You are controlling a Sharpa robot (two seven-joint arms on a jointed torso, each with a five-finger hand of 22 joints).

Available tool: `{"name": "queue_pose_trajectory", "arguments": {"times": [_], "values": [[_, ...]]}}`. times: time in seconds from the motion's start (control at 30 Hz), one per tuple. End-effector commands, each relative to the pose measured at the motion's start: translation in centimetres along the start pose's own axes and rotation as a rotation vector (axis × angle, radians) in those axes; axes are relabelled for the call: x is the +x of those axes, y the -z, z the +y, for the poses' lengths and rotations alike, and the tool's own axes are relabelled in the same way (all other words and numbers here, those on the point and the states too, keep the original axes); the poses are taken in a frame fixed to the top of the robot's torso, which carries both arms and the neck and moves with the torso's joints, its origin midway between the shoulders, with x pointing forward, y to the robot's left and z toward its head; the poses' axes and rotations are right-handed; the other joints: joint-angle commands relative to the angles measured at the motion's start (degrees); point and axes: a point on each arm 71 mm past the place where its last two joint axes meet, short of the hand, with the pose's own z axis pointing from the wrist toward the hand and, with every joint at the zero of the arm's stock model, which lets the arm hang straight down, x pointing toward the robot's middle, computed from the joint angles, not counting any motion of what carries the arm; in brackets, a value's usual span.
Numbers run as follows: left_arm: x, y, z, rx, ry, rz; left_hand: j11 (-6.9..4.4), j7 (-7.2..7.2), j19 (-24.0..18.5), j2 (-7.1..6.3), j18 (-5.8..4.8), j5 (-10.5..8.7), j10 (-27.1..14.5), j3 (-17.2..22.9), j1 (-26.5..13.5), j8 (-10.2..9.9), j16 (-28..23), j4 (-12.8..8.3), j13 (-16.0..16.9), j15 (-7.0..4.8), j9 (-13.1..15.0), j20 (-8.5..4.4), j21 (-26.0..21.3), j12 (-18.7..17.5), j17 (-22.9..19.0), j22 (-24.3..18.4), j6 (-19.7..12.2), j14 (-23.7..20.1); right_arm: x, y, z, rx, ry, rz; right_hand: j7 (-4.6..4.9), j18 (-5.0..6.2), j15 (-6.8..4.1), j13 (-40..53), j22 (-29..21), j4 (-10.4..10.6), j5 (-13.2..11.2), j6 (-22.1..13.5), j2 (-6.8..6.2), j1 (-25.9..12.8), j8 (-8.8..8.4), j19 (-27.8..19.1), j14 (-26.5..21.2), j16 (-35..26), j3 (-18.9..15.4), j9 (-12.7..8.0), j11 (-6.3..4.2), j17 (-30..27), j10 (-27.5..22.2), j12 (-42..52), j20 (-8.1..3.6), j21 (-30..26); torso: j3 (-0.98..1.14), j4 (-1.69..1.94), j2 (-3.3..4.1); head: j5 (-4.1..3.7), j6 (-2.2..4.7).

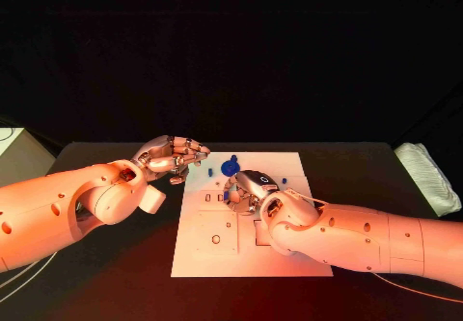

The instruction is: Assemble the parts on the task board

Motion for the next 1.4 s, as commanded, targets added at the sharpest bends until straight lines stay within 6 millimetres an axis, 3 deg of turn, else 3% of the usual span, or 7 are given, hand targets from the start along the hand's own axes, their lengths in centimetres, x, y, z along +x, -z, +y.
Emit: {"name": "queue_pose_trajectory", "arguments": {"times": [0.03,0.57,0.87,1.0,1.1,1.3,1.4], "values": [[0.30,-0.06,-0.07,0.004,-0.002,0.027,0.04,0.00,-0.3,-0.27,0.46,-0.02,-0.5,0.2,-0.2,-0.1,-0.4,0.0,-0.1,-0.20,0.0,0.07,-0.3,-0.2,10.2,0.0,-0.4,4.1,0.18,-0.01,0.05,-0.004,0.020,0.019,-0.02,-0.64,-0.25,9.3,11.7,-0.1,-0.3,-0.4,-0.04,-0.3,0.25,4.3,5.7,0.1,-0.3,-0.1,-0.26,13.8,0.6,-0.2,-0.23,-0.3,-0.01,0.04,0.00,-0.03,0.02],[0.24,-0.04,-0.04,0.003,-0.002,0.030,0.07,0.02,-0.3,-0.29,0.44,-0.02,-0.4,0.2,-0.3,-0.1,-0.4,0.1,-0.1,-0.17,0.0,0.10,-0.3,-0.3,10.3,0.1,-0.4,4.1,0.20,0.00,-0.02,-0.001,0.028,0.025,0.13,-0.61,-0.15,9.2,11.6,-0.1,-1.1,-0.8,-0.43,-0.8,0.17,4.3,5.7,0.0,-0.5,-0.2,-0.14,13.7,0.4,-0.4,-0.17,-0.5,-0.04,0.01,-0.01,-0.07,-0.24],[0.20,-0.05,-0.02,0.002,-0.002,0.030,0.09,0.04,-0.2,-0.33,0.43,-0.02,-0.4,0.3,-0.4,-0.1,-0.3,0.1,-0.2,-0.14,0.0,0.15,-0.3,-0.3,10.3,0.2,-0.5,4.1,0.15,0.00,-0.06,-0.005,0.023,0.019,1.00,-0.56,0.45,8.5,11.5,0.2,-1.9,-3.6,-1.44,-1.6,-1.21,4.2,5.7,0.0,-1.4,-1.0,0.62,13.6,-0.4,-1.3,0.27,-0.7,-0.01,-0.01,-0.02,-0.04,-0.18],[0.20,-0.04,-0.01,0.001,-0.002,0.031,0.09,0.04,-0.2,-0.33,0.43,-0.02,-0.4,0.3,-0.4,-0.1,-0.3,0.1,-0.2,-0.14,0.0,0.15,-0.3,-0.3,10.3,0.2,-0.5,4.1,0.11,0.02,-0.09,-0.005,0.019,0.016,1.33,-0.53,0.82,8.0,11.4,0.6,-4.3,-4.7,-1.87,-2.0,-1.81,4.1,5.7,-0.1,-2.7,-1.4,1.00,13.5,-1.0,-1.9,0.68,-0.8,-0.03,0.02,0.01,-0.05,-0.16],[0.21,-0.04,0.00,0.000,-0.001,0.034,0.11,0.06,0.0,-0.36,0.33,-0.02,-0.4,0.3,-0.4,-0.1,-0.5,0.1,-0.2,-0.13,0.0,0.17,-0.1,-0.4,10.1,0.7,-0.5,4.0,0.05,0.04,-0.08,-0.007,0.016,0.009,1.67,-0.47,1.14,7.5,11.2,1.5,-7.4,-6.0,-1.70,-1.9,-2.51,4.0,5.7,-0.1,-5.9,-1.9,1.33,13.4,-1.6,-2.5,1.01,-1.1,0.00,0.03,0.01,-0.05,-0.10],[0.17,-0.05,0.04,-0.003,-0.007,0.035,0.14,0.09,0.0,-0.44,0.32,-0.02,-0.5,0.3,-0.5,-0.1,-0.5,0.1,-0.4,-0.10,0.0,0.20,0.0,-0.5,10.0,0.8,-0.7,4.0,-0.24,0.25,0.09,-0.020,-0.002,-0.023,2.09,-0.45,1.56,7.2,11.2,5.3,-7.5,-7.0,0.55,2.1,-3.41,4.0,5.7,-0.1,-17.7,-2.7,1.72,13.5,-2.0,-2.8,1.39,-1.2,-0.03,0.04,-0.02,-0.12,0.05],[0.05,-0.08,0.11,-0.008,-0.016,0.030,0.15,0.10,0.1,-0.46,0.30,-0.02,-0.5,0.3,-0.5,-0.2,-0.5,0.1,-0.4,-0.10,0.0,0.20,0.0,-0.6,10.1,0.9,-0.7,4.0,-0.46,0.50,0.23,-0.032,-0.017,-0.043,2.14,-0.45,1.57,7.2,11.3,6.5,-7.4,-7.1,0.68,3.1,-3.57,4.0,5.7,-0.1,-19.5,-2.9,1.80,13.5,-2.0,-2.8,1.45,-1.2,-0.01,0.02,-0.08,-0.15,0.15]]}}
